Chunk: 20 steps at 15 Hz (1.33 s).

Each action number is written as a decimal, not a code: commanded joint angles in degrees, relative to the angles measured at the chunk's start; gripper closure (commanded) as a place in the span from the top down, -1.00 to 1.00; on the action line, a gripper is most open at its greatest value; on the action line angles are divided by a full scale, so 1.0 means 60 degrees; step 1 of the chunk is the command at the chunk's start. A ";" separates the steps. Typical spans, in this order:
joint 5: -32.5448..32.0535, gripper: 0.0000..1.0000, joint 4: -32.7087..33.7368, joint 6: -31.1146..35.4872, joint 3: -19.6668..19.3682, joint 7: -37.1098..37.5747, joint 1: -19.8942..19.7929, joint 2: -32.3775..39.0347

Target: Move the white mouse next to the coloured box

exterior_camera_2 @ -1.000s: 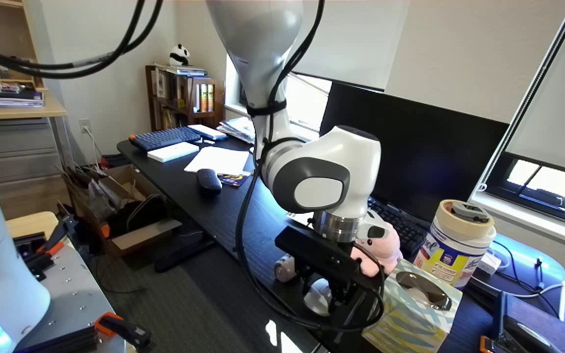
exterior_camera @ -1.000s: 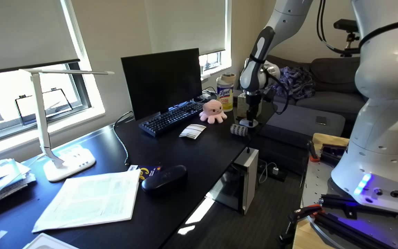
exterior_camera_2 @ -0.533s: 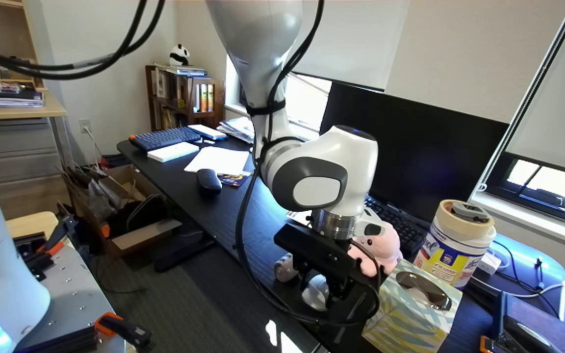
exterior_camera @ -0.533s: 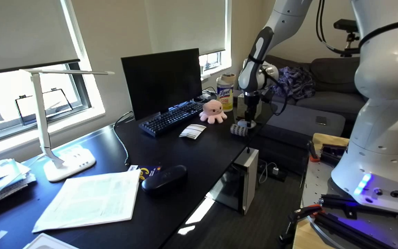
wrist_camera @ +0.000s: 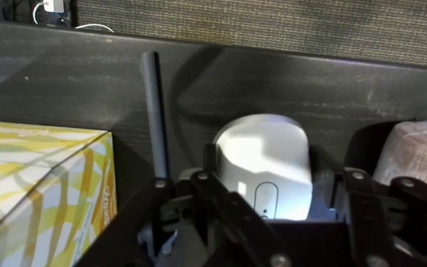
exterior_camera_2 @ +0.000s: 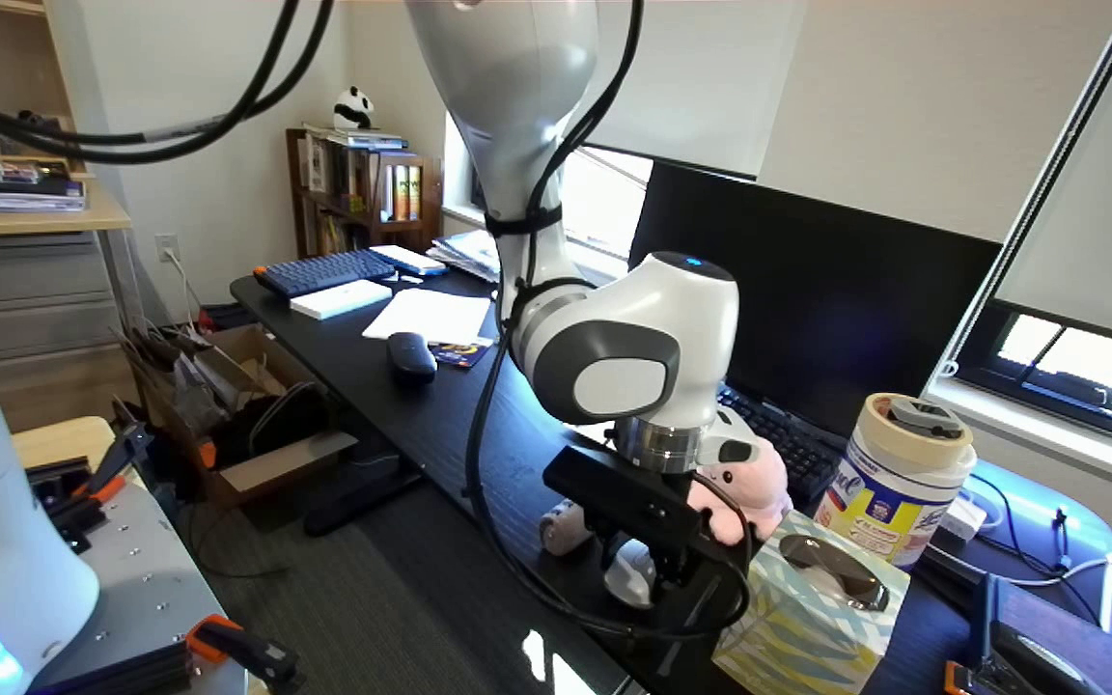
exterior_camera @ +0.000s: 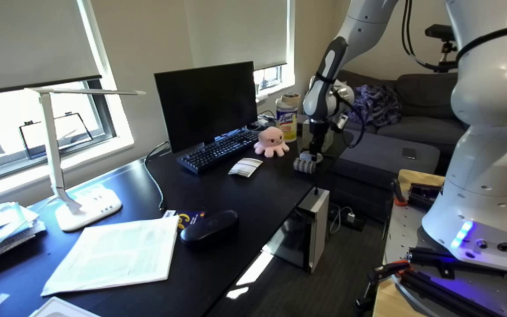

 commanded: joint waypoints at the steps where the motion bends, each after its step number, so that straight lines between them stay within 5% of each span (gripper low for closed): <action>1: 0.0152 0.74 0.0086 0.0334 0.0227 -0.0209 -0.0262 0.0166; 4: 0.0172 0.99 0.0075 0.0322 0.0267 -0.0167 -0.0264 0.0193; 10: 0.0007 1.00 -0.0402 0.0350 -0.0132 0.0187 0.0000 -0.0556; 16: 0.0351 1.00 -0.1654 -0.0206 -0.0439 -0.0115 -0.0247 -0.3327; 20: 0.1910 1.00 -0.2724 -0.1281 -0.0496 -0.1322 0.0092 -0.5565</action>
